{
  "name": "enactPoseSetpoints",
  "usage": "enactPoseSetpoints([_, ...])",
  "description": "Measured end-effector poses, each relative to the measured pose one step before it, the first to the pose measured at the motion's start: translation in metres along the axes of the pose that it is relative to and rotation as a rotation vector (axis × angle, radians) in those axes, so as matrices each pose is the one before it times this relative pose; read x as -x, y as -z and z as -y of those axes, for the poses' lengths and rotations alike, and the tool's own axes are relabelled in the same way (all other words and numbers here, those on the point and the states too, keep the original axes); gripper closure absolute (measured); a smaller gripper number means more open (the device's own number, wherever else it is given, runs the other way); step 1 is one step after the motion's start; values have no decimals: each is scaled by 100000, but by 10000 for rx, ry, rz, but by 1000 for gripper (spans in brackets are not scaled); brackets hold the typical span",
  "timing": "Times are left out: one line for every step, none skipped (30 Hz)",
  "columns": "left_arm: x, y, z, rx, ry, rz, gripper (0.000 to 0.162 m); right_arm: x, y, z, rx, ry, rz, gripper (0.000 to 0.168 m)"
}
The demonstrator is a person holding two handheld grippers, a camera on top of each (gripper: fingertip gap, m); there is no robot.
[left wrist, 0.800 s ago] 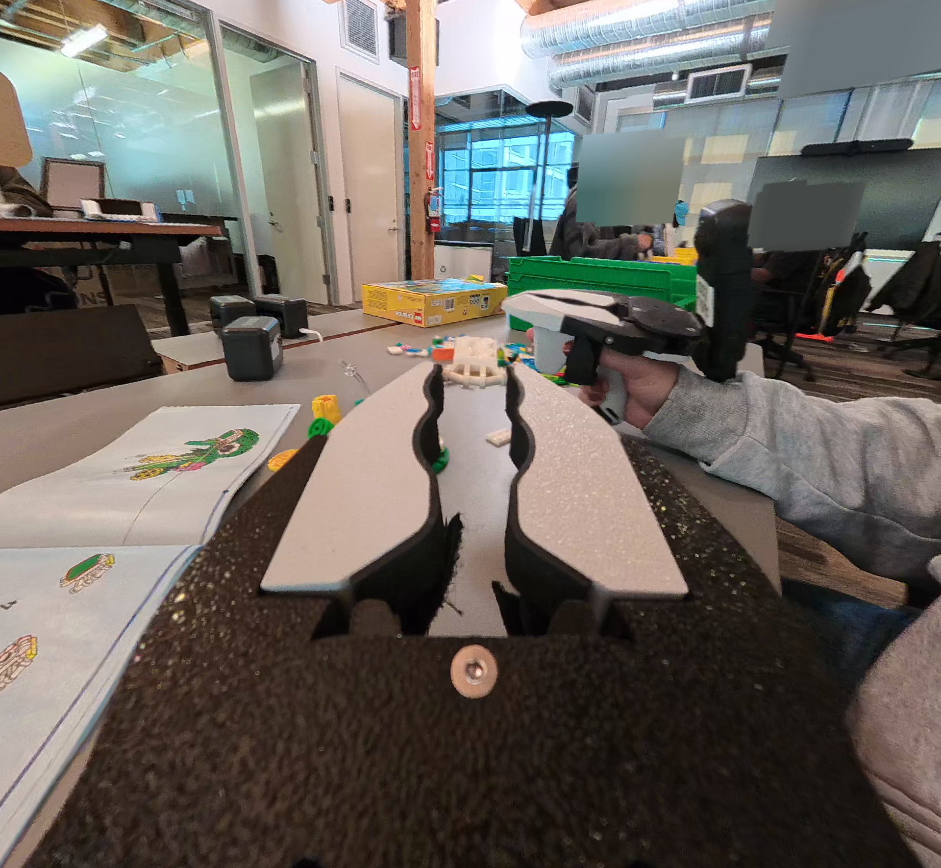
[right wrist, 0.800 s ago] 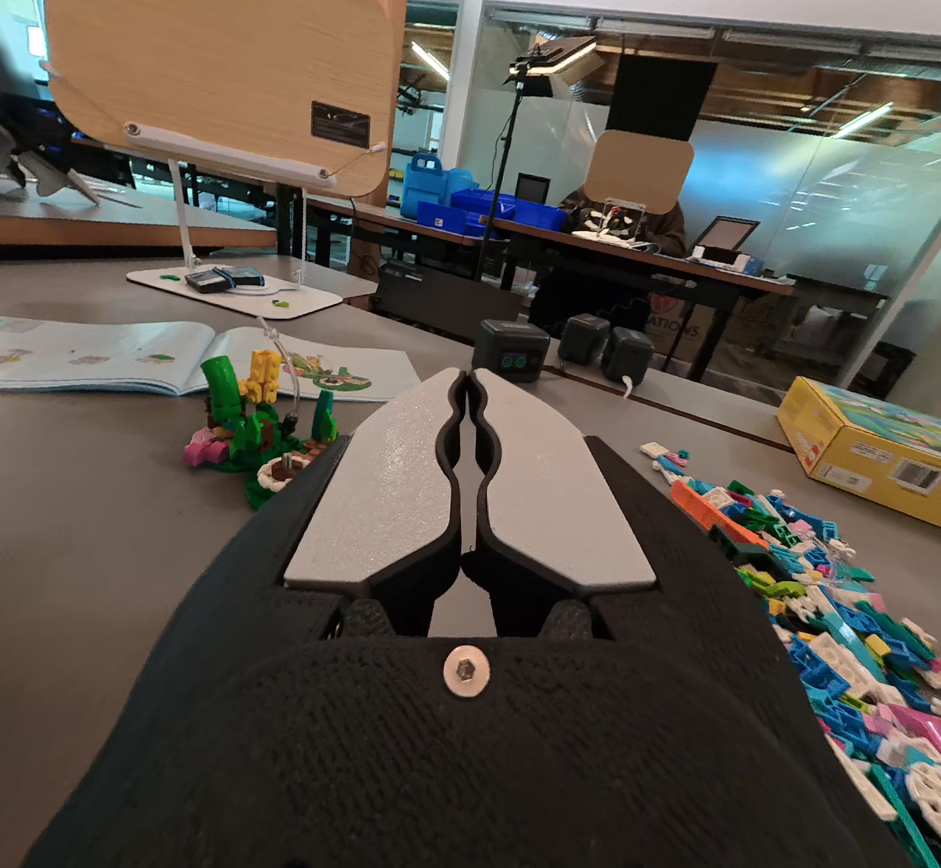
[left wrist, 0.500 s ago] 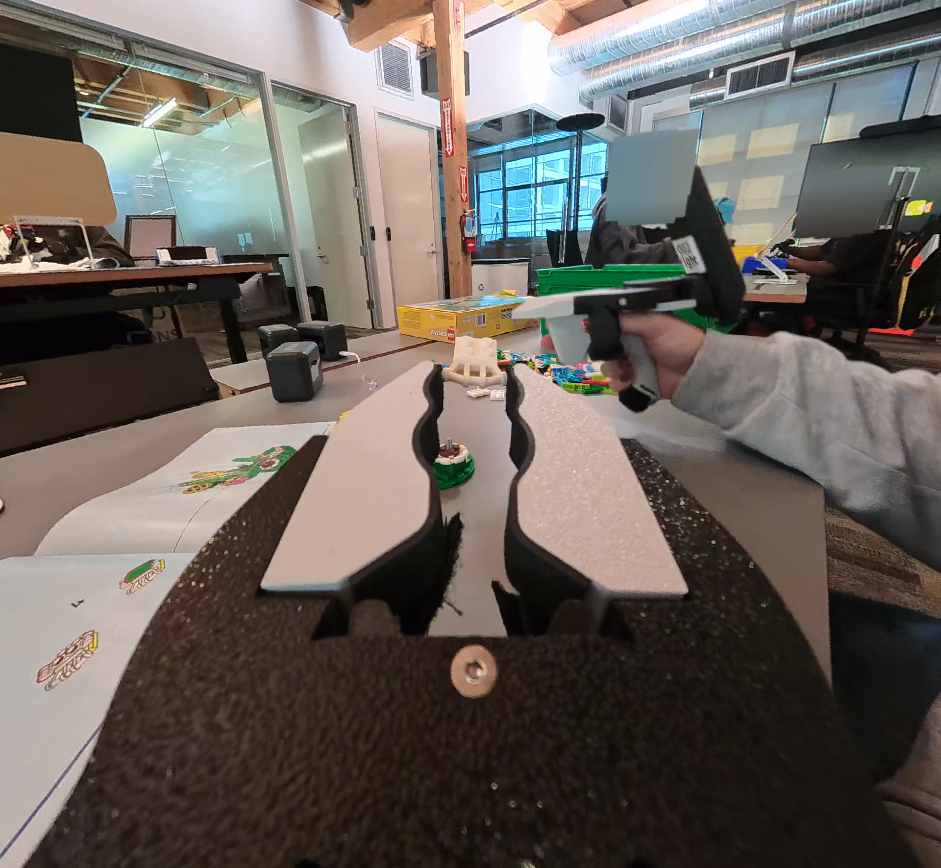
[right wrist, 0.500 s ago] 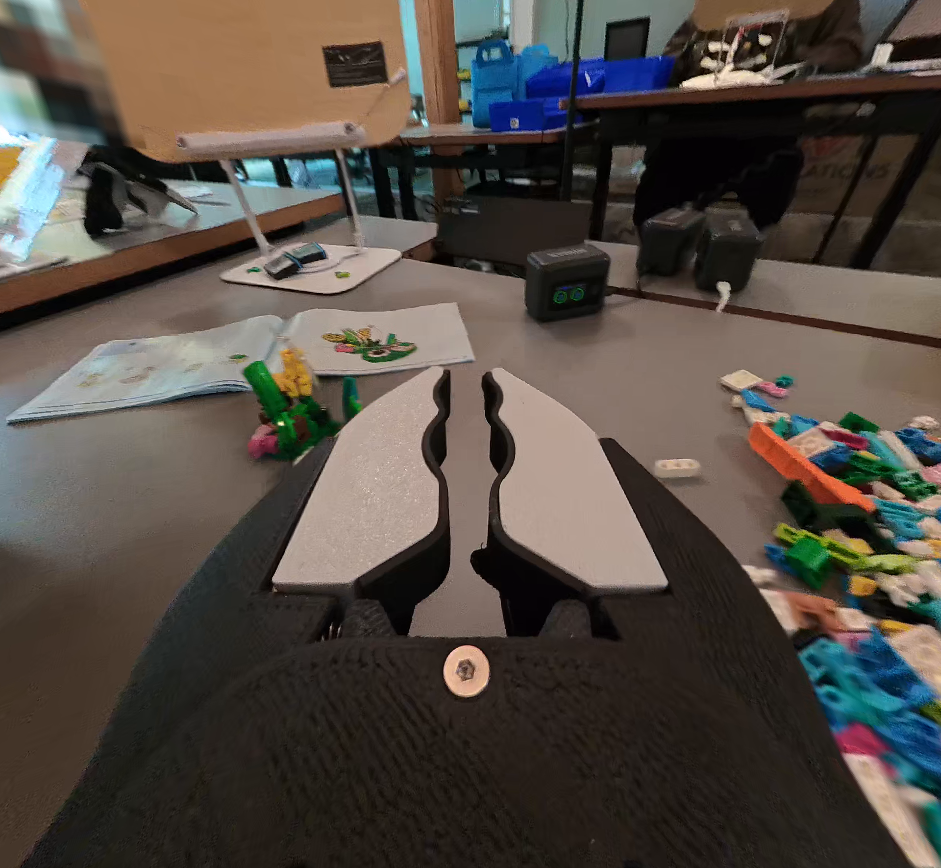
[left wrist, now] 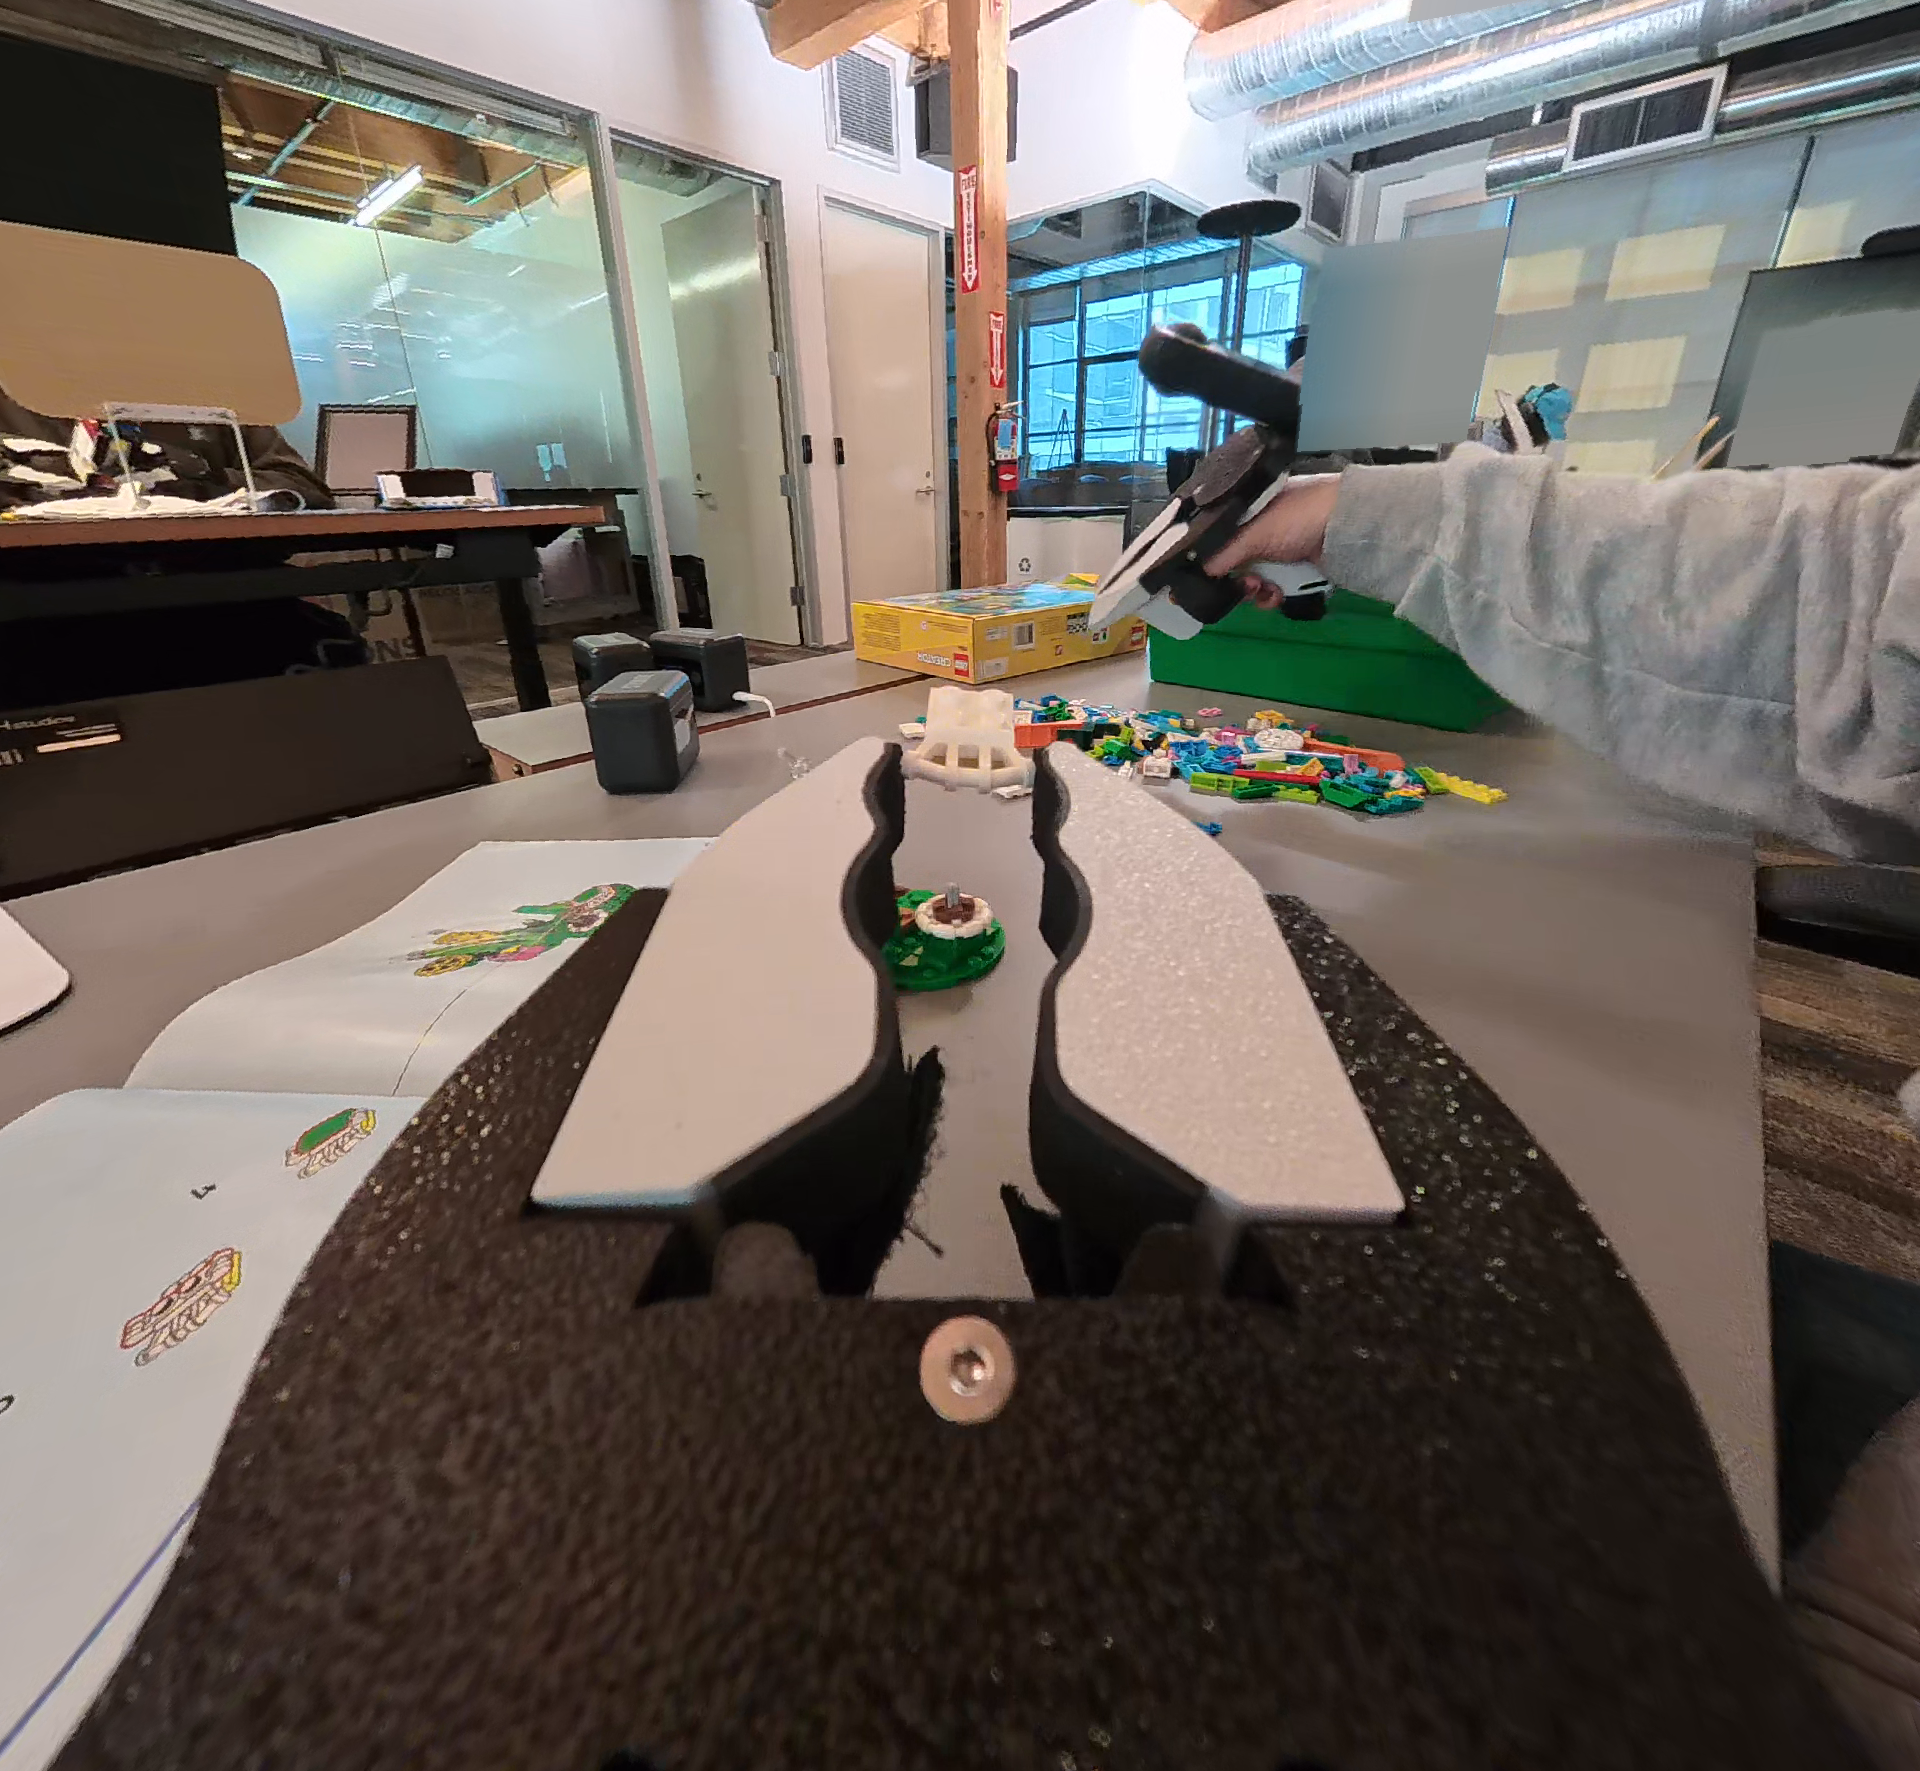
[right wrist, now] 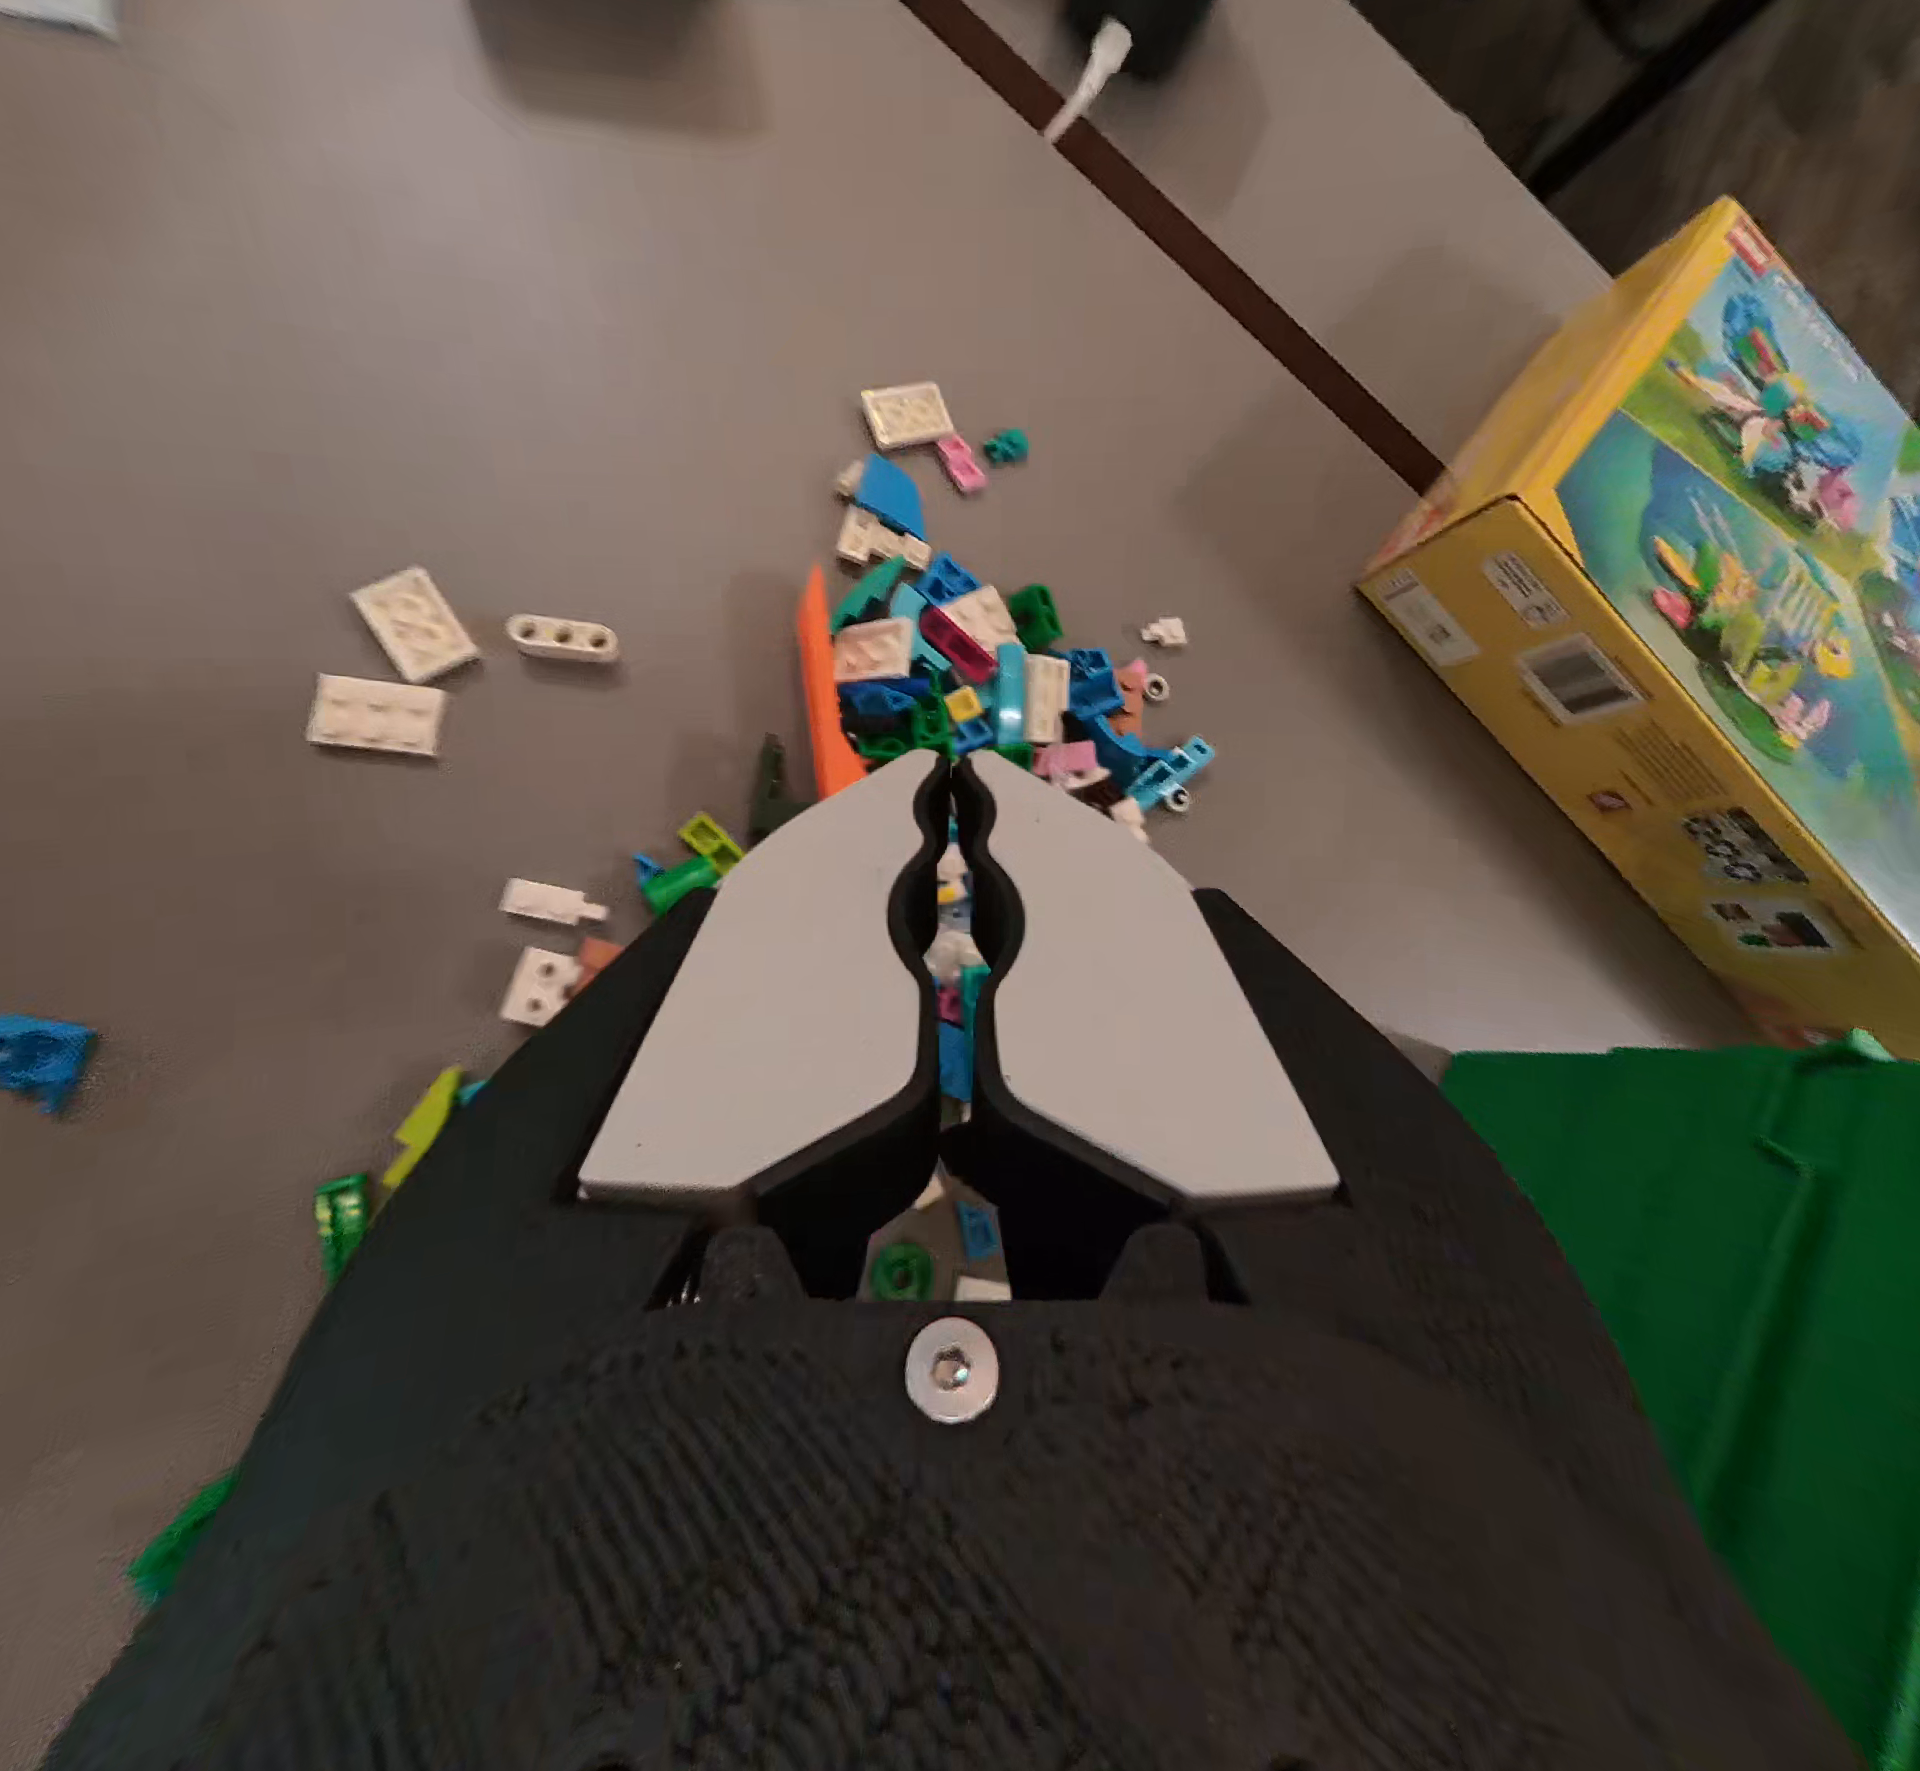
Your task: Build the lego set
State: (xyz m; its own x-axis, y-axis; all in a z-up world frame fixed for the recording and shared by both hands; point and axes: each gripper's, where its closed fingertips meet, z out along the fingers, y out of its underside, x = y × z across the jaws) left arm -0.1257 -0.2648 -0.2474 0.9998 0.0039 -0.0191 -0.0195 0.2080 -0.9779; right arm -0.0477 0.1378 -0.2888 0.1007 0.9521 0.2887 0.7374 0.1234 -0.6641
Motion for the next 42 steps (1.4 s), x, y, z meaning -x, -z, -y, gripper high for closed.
enactPoseSetpoints([50,-105,-29,3,30,-29,139,-572,-270,-352,286,68,-81,168])
enactPoseSetpoints([67,-96,-10,-15,38,-20,139,-387,-274,-414,318,73,4,168])
enactPoseSetpoints([106,-81,1,-21,49,-7,139,-363,-256,-460,322,24,-23,168])
enactPoseSetpoints([81,-67,-22,-2,59,-13,139,-342,-216,-423,265,-49,-57,168])
enactPoseSetpoints([72,-36,1,-13,42,-6,139,-208,-130,-338,164,-117,3,168])
enactPoseSetpoints([46,-12,23,-17,20,1,139,18,-3,-163,23,-205,114,168])
enactPoseSetpoints([16,8,34,-36,-15,4,139,239,122,-13,-120,-284,238,168])
enactPoseSetpoints([-10,2,9,-13,-12,-7,139,533,206,44,-188,-276,396,168])
enactPoseSetpoints([-14,-13,-17,9,-1,-11,139,783,239,29,-217,-182,520,168])
enactPoseSetpoints([14,-18,-1,5,-1,10,139,788,205,-38,-223,-102,473,168])
enactPoseSetpoints([39,-8,-5,2,-3,21,139,609,154,-124,-171,-11,328,168])
enactPoseSetpoints([23,-7,-7,4,-2,16,139,556,106,-225,-103,181,262,168])
enactPoseSetpoints([13,-7,-6,3,0,10,139,518,49,-369,-9,313,159,168])
enactPoseSetpoints([1,-2,4,-3,-6,5,139,584,-32,-537,130,431,113,168])
enactPoseSetpoints([-13,0,1,0,-7,-6,139,701,-91,-605,203,507,100,168])
enactPoseSetpoints([-29,-6,-4,9,-5,-18,139,658,-87,-572,228,461,40,168])
enactPoseSetpoints([-27,-12,-18,11,-7,-25,139,538,-53,-449,182,358,-13,168])
enactPoseSetpoints([-32,-16,-5,8,-9,-22,139,445,-17,-297,92,233,-13,168])
enactPoseSetpoints([-33,-16,-5,8,-10,-16,139,292,7,-208,42,82,-31,168])
enactPoseSetpoints([-17,-5,-11,7,-11,-12,139,76,19,-216,38,-51,-82,168])
enactPoseSetpoints([-25,-1,2,-1,-16,-5,139,-153,-6,-262,63,-147,-149,168])
enactPoseSetpoints([-11,-4,7,-5,-15,-1,139,-349,-35,-323,94,-223,-182,168])
enactPoseSetpoints([-9,0,0,0,-9,-4,139,-311,-101,-315,92,-252,-100,168])
enactPoseSetpoints([-13,-8,0,6,-7,-6,139,12,-143,-165,26,-171,133,168])
enactPoseSetpoints([-8,-15,-6,9,-2,-8,139,346,-159,-14,-60,-33,297,168])
enactPoseSetpoints([-3,-14,-14,7,-1,-11,139,333,-138,45,-56,47,218,168])
enactPoseSetpoints([-14,0,-1,1,-5,-6,139,69,-130,-60,62,34,13,168])
enactPoseSetpoints([-3,-5,15,-4,-5,-6,139,-136,-108,-78,126,12,-126,168])
enactPoseSetpoints([-12,6,9,-5,-11,-7,139,-140,-95,39,62,31,-145,168])
enactPoseSetpoints([-24,-10,-1,0,-14,-11,139,-61,-67,138,-14,39,-107,168])
enactPoseSetpoints([-34,-8,1,5,-15,-19,139,-55,-55,176,-39,18,-103,168])
enactPoseSetpoints([-33,-7,-8,5,-18,-20,139,-101,-20,202,-54,0,-144,168])
enactPoseSetpoints([-39,-18,-2,6,-19,-18,139,-181,-8,203,-72,-24,-204,168])
enactPoseSetpoints([-29,-13,-10,13,-18,-17,139,-216,13,186,-76,-45,-227,168])
enactPoseSetpoints([-14,-21,-16,15,-14,-12,139,-173,24,151,-80,-43,-188,168])
enactPoseSetpoints([-26,-13,-10,12,-13,-13,139,-114,25,121,-89,-51,-151,168])
enactPoseSetpoints([-16,-7,-7,4,-16,-5,139,-151,9,115,-101,-82,-167,168])
enactPoseSetpoints([-6,-3,4,-3,-12,-4,139,-198,-1,118,-113,-111,-188,168])
enactPoseSetpoints([-14,5,17,-4,-12,-10,139,-205,6,118,-116,-133,-186,168])
enactPoseSetpoints([-32,-8,-6,3,-14,-17,139,-178,0,130,-124,-135,-165,168])
enactPoseSetpoints([-42,-15,-7,10,-15,-26,139,-109,25,148,-135,-111,-116,168])
enactPoseSetpoints([-27,-22,-13,13,-15,-22,139,-37,40,136,-137,-79,-72,168])
